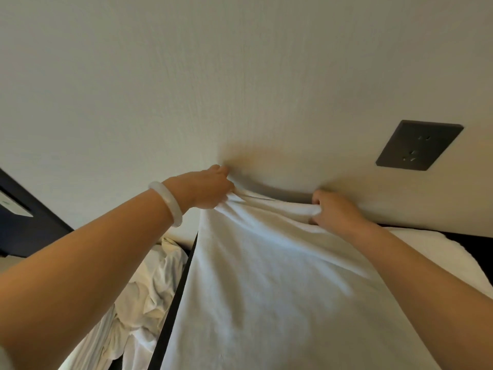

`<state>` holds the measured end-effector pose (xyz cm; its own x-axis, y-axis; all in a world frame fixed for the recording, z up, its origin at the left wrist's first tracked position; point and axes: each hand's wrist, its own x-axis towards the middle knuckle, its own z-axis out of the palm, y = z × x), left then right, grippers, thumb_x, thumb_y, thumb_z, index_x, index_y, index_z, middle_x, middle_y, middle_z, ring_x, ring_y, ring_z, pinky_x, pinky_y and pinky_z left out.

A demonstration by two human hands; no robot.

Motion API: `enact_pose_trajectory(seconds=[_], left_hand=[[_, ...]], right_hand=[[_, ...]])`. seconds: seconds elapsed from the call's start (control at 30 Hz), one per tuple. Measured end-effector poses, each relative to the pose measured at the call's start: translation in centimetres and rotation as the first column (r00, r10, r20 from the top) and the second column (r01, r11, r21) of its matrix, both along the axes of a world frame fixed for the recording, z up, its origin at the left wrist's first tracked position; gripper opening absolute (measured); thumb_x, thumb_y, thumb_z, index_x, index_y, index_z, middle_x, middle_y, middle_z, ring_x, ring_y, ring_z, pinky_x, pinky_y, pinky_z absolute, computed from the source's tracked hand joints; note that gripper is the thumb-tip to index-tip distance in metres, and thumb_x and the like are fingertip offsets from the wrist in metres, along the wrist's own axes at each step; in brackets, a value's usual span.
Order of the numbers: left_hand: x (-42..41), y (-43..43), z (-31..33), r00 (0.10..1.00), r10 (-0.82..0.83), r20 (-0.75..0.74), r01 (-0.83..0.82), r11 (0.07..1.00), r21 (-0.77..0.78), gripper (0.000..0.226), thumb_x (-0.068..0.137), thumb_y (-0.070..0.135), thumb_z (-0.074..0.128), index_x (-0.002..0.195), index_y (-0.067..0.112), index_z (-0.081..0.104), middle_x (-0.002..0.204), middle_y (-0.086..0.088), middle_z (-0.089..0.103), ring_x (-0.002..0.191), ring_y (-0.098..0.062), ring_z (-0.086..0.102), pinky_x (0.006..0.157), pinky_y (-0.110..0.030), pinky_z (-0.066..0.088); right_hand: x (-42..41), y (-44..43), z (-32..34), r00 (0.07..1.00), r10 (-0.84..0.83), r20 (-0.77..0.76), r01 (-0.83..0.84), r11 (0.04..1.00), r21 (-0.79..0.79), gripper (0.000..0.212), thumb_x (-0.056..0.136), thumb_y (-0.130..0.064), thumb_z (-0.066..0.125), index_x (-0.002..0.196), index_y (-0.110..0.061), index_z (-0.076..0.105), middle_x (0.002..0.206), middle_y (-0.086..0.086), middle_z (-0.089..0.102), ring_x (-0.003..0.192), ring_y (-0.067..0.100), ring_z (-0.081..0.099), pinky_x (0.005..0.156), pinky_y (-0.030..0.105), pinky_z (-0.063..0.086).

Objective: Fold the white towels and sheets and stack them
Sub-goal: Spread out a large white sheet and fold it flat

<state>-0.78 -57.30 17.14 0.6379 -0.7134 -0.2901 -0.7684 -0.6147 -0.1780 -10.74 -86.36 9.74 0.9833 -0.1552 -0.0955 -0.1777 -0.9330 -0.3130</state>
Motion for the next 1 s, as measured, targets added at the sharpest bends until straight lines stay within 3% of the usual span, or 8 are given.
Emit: enact_pose_trajectory(seconds=[0.1,0.23,0.37,0.53,0.67,0.77,0.93,1.0], left_hand=[[1.1,0.2,-0.2,1.000,0.002,0.017,-0.003,1.000,0.006,0.031,0.103,0.035,0.045,0.110,0.010,0.062,0.127,-0.007,0.043,0.120,-0.023,0.042,0.090,-0.034,0.045],[1.7,0.5,-0.1,0.988,-0.074,-0.136,0.044,0.975,-0.216,0.023,0.095,0.030,0.059,0.080,0.012,0.057,0.100,-0.001,0.054,0.100,-0.014,0.051,0.082,-0.032,0.045],[0.6,0.5,0.5,0.811,-0.126,-0.571,-0.309,0.736,-0.602,0.025,0.087,0.000,0.067,0.071,0.015,0.055,0.100,0.006,0.068,0.087,-0.003,0.057,0.080,-0.020,0.043],[0.0,-0.4,1.7,0.553,-0.307,-0.774,-0.438,0.683,-0.584,0.026,0.081,-0.006,0.059,0.065,0.007,0.042,0.104,-0.011,0.071,0.090,-0.027,0.065,0.078,-0.033,0.050],[0.6,-0.6,2.2,0.810,-0.183,-0.557,-0.044,0.928,-0.369,0.017,0.082,0.001,0.055,0.073,0.007,0.041,0.101,0.015,0.071,0.085,-0.028,0.060,0.072,-0.038,0.045],[1.0,-0.7,1.5,0.942,-0.156,-0.299,0.101,0.976,-0.192,0.017,0.084,0.003,0.054,0.084,0.012,0.040,0.102,0.015,0.061,0.068,-0.011,0.048,0.060,-0.026,0.037],[1.6,0.7,0.8,0.984,-0.173,-0.038,0.168,0.980,-0.105,0.031,0.097,0.029,0.051,0.127,0.031,0.045,0.108,0.010,0.058,0.094,-0.017,0.049,0.076,-0.023,0.034],[2.2,1.2,0.7,0.974,-0.219,0.050,0.225,0.957,-0.185,0.023,0.098,0.034,0.052,0.121,0.030,0.052,0.109,0.009,0.057,0.099,-0.015,0.049,0.086,-0.024,0.038]], right_hand=[[-0.4,-0.6,-1.5,0.997,-0.035,0.064,0.022,0.981,0.194,0.032,0.084,-0.017,0.072,0.091,-0.025,0.042,0.088,0.001,0.051,0.068,0.016,0.048,0.060,0.034,0.039],[-1.6,-1.7,-2.4,0.997,0.048,0.062,-0.070,0.909,0.410,0.030,0.084,-0.008,0.074,0.084,-0.028,0.052,0.102,0.002,0.050,0.081,0.017,0.064,0.072,0.030,0.049],[-1.8,-2.3,-2.6,0.976,0.167,-0.142,-0.120,0.949,0.293,0.019,0.077,-0.032,0.081,0.089,-0.032,0.066,0.109,-0.012,0.038,0.093,0.007,0.054,0.081,0.021,0.045],[-1.5,-2.8,-2.0,0.978,0.137,-0.158,-0.127,0.989,0.071,0.021,0.079,-0.029,0.076,0.071,-0.023,0.058,0.098,-0.006,0.039,0.087,0.017,0.049,0.072,0.029,0.041],[-1.5,-3.1,-0.7,0.993,0.102,0.066,-0.102,0.995,-0.006,0.033,0.083,-0.021,0.070,0.061,-0.030,0.046,0.085,-0.009,0.046,0.074,0.017,0.051,0.057,0.029,0.034],[-1.7,-2.5,-0.2,0.986,0.059,0.159,-0.048,0.996,-0.069,0.037,0.086,-0.020,0.070,0.064,-0.027,0.042,0.077,-0.010,0.042,0.070,0.019,0.048,0.059,0.034,0.035],[-2.6,-3.0,-0.3,0.971,0.020,0.238,-0.016,1.000,-0.022,0.026,0.084,-0.015,0.075,0.071,-0.014,0.052,0.079,-0.004,0.047,0.072,0.021,0.047,0.060,0.033,0.032],[-2.5,-3.2,-0.1,0.967,-0.032,0.254,0.020,0.999,0.049,0.028,0.082,-0.016,0.076,0.069,-0.017,0.051,0.077,-0.006,0.050,0.070,0.019,0.048,0.059,0.031,0.031]])
